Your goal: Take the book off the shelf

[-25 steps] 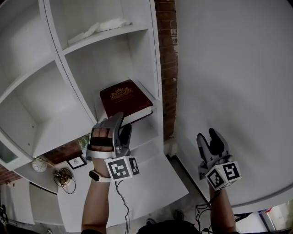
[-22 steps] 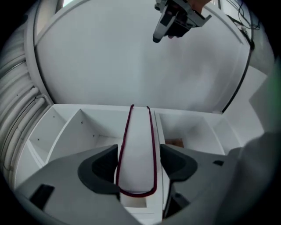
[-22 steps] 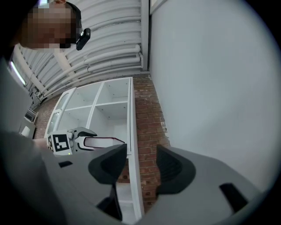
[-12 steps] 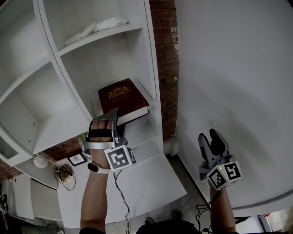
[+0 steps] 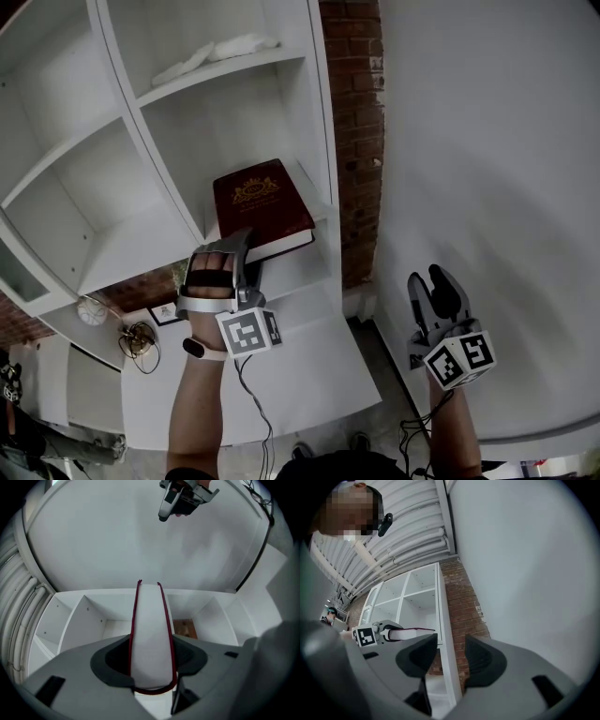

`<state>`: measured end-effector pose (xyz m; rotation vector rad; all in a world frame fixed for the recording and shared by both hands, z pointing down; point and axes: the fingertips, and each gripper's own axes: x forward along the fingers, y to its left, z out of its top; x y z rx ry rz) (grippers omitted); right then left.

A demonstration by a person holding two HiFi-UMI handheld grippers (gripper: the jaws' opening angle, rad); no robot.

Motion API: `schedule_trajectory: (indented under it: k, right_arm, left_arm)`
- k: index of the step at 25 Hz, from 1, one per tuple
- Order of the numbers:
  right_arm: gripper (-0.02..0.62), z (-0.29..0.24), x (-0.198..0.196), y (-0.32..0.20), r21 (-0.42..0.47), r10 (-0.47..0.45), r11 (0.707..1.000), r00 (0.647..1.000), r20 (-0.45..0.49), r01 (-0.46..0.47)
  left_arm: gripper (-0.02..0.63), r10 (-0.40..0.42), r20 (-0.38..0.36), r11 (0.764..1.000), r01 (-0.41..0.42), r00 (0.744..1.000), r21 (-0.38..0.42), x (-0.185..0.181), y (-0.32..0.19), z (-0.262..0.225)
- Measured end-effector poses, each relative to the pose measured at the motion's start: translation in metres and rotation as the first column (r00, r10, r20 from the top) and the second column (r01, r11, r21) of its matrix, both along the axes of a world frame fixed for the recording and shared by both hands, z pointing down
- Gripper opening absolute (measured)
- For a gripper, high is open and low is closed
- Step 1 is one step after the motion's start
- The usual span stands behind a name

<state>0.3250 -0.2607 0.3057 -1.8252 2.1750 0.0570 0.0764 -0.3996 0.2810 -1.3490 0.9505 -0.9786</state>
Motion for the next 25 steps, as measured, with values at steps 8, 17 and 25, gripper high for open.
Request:
schedule_trajectory:
  k: [8,17,25]
  right_arm:
    - [0.172,0.0,-0.001,-0.007,0.002,-0.066,0.998,0.998,0.0,0.066]
    - [0.163,-0.005,-0.006,-0.014,0.007,-0.142,0.99,0.99,-0.013,0.142]
    - [0.152,-0.006,-0.021,-0.026,0.018,-0.222,0.975,0.975,-0.004,0.222]
  left_arm:
    - [0.219,-0.003,-0.016,1.0,0.003,1.0,0.009,0.001,0.02,-0.003]
    - [0.216,0.011,-0.013,1.0,-0.01,1.0,0.012,0.01,0.047,-0.002]
    - [0.216,0.02,-0.007,0.998,-0.02,1.0,0.053,0.014,0.083,-0.011]
